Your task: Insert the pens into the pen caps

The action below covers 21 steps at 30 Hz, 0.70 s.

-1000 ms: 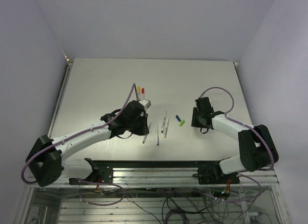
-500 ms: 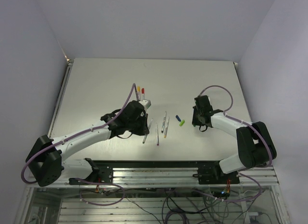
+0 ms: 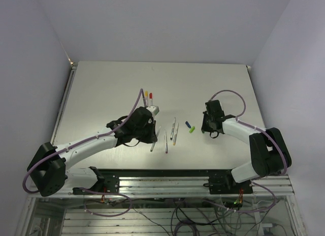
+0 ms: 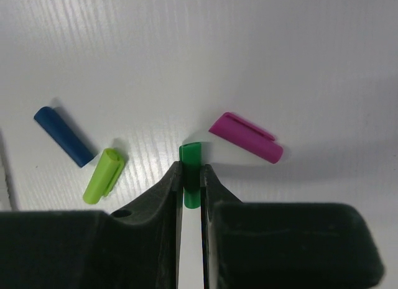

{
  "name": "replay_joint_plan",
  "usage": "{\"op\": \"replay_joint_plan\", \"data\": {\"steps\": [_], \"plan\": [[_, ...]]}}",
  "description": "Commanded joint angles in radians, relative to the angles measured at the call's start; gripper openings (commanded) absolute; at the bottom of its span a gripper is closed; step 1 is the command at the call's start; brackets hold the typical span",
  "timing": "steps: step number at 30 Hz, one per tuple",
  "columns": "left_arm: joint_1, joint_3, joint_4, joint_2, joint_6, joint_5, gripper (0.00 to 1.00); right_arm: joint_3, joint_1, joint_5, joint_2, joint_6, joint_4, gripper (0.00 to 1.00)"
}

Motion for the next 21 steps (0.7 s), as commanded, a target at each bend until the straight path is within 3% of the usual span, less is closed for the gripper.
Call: {"op": "replay_joint_plan", "data": {"steps": [1, 9, 15, 21], "plan": [[0.002, -0.021, 0.035, -0.027, 0.007, -0.016, 0.07, -0.005, -0.006, -0.066, -0.067, 0.018, -0.007, 0.0], [-0.008, -0.096, 0.209, -0.075, -0.02, 0.031, 0.07, -0.003, -0.004, -0.137, -0.342, 0.048, 0.042, 0.0], [-0.075, -0.108, 0.303, -0.117, -0.018, -0.023, 0.07, -0.052, 0.006, -0.194, -0.52, 0.082, 0.13, 0.0], [-0.206, -0.102, 0.437, -0.124, -0.001, -0.072, 0.07, -0.111, 0.155, -0.106, -0.665, 0.11, 0.276, 0.0]]}}
